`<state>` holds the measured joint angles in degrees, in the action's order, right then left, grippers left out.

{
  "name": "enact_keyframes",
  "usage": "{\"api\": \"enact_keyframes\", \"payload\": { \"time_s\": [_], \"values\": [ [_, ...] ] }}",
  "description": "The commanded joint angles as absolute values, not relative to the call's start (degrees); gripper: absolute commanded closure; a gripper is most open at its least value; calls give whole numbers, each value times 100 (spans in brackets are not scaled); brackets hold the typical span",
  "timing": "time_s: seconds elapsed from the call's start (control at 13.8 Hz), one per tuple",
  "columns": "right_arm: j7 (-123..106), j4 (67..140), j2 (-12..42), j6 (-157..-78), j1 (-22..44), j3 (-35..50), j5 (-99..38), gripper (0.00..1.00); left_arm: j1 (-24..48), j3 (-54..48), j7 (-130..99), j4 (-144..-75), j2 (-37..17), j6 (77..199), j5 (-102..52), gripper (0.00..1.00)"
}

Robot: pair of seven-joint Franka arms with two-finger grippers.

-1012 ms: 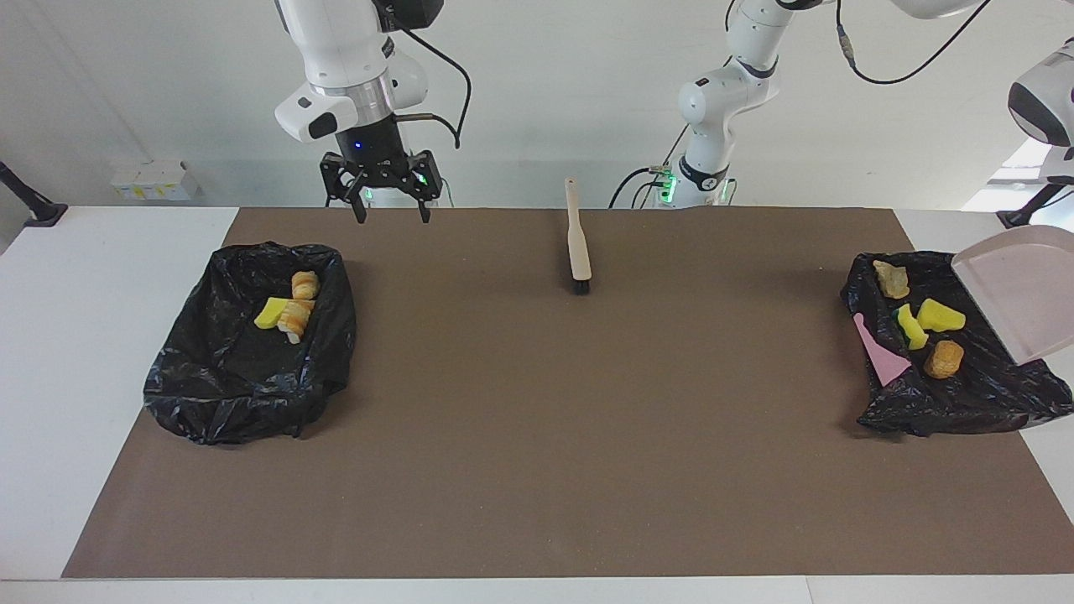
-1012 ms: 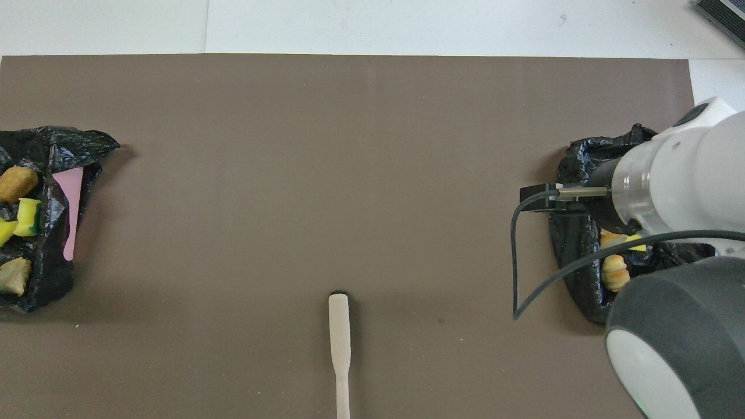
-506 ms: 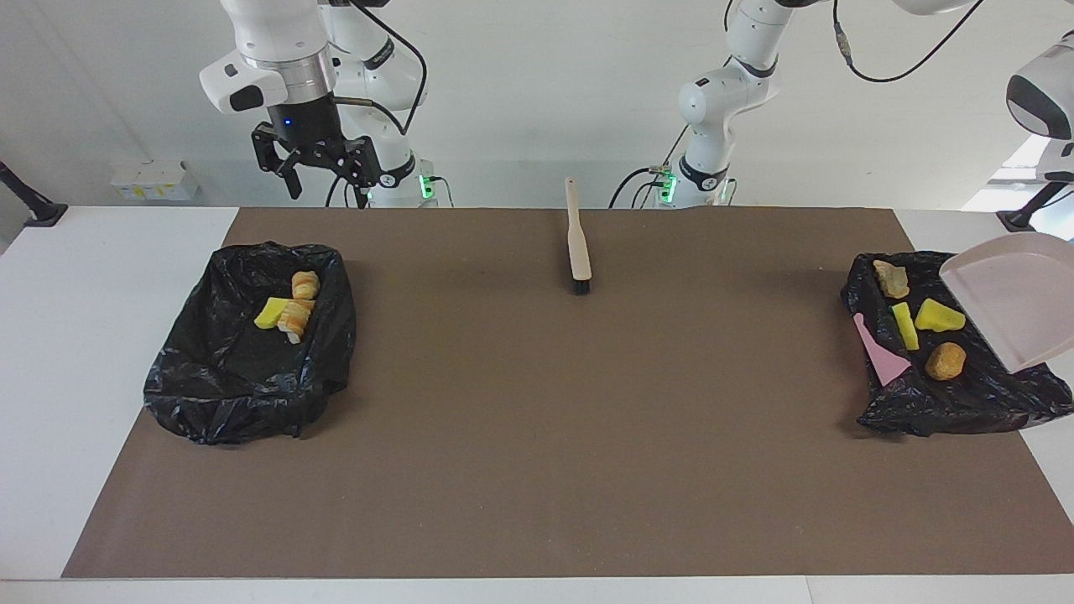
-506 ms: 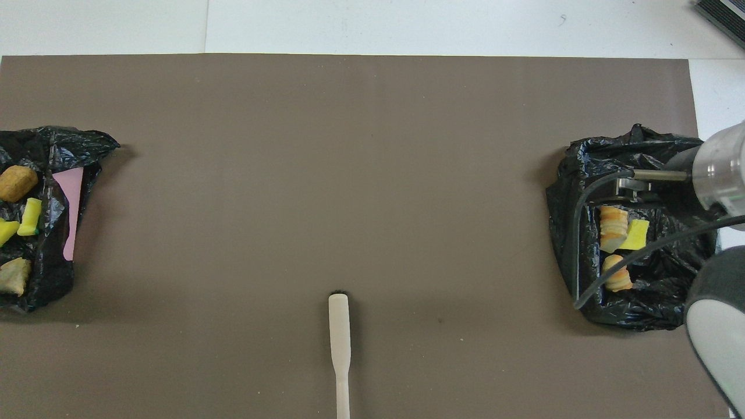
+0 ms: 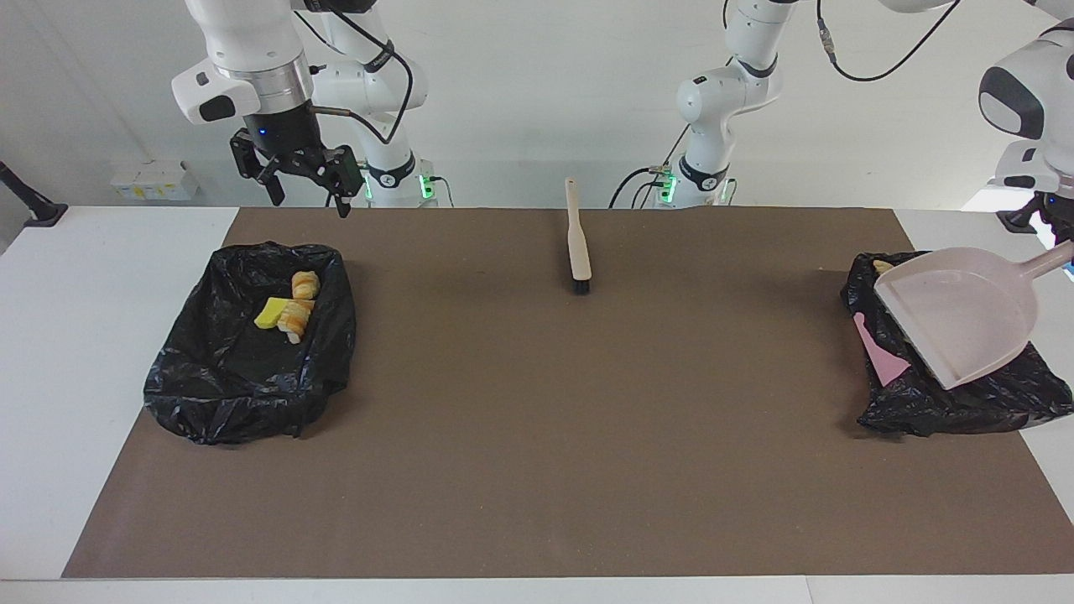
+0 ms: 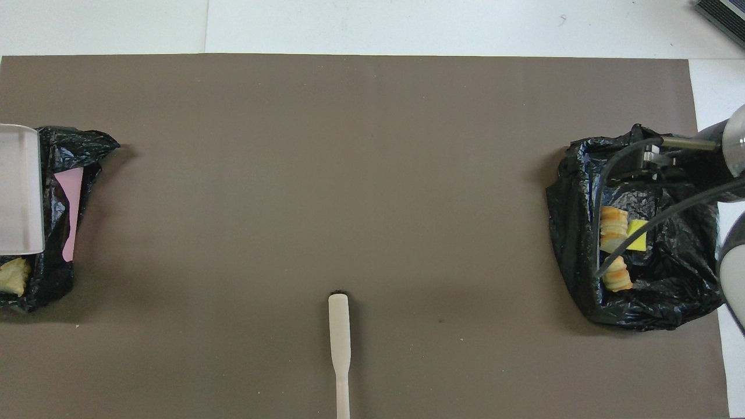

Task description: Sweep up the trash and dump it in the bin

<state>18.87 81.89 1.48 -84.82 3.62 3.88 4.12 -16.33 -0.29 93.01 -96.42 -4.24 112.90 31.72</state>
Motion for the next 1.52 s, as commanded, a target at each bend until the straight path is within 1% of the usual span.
{"api": "enact_keyframes", "payload": {
  "time_s": [0.0, 0.07, 0.36, 0.58, 0.72, 1.01, 1.16, 1.3, 1.45],
  "values": [
    [1767, 8383, -34, -8367, 290, 431, 325, 0, -1399, 9, 8896, -9765, -246, 11049, 2814, 100],
    [1767, 8524, -122, -8385, 264, 422, 334, 0, -1250, 9, 8677, -9765, -237, 10891, 2804, 100],
    [1767, 8630, -184, -8402, 106, 422, 106, 0, -713, -9, 7193, -9835, -158, 10381, 2392, 100],
    [1758, 8929, -369, -8604, 97, 413, 105, 0, -309, -9, 6393, -9870, -88, 9951, 2014, 100],
    [1749, 8930, -369, -8596, 36, 413, 105, 0, 174, -9, 5506, -10036, 52, 9712, 1768, 100],
    [1162, 8930, -360, -8604, -70, 413, 105, 0, 816, -9, 3777, -10572, 395, 9703, 1171, 100],
    [1160, 8930, -360, -8622, -88, 413, 105, 0, 1132, -26, 2327, -10617, 431, 9694, 810, 100],
    [1178, 8930, -352, -8692, -97, 413, 105, 0, 1641, -26, 1420, -10669, 422, 9747, 712, 100],
    [1178, 8921, -343, -8692, -97, 413, 105, 0, 1985, -26, 540, -10687, 352, 9991, 441, 100]
  ]
}}
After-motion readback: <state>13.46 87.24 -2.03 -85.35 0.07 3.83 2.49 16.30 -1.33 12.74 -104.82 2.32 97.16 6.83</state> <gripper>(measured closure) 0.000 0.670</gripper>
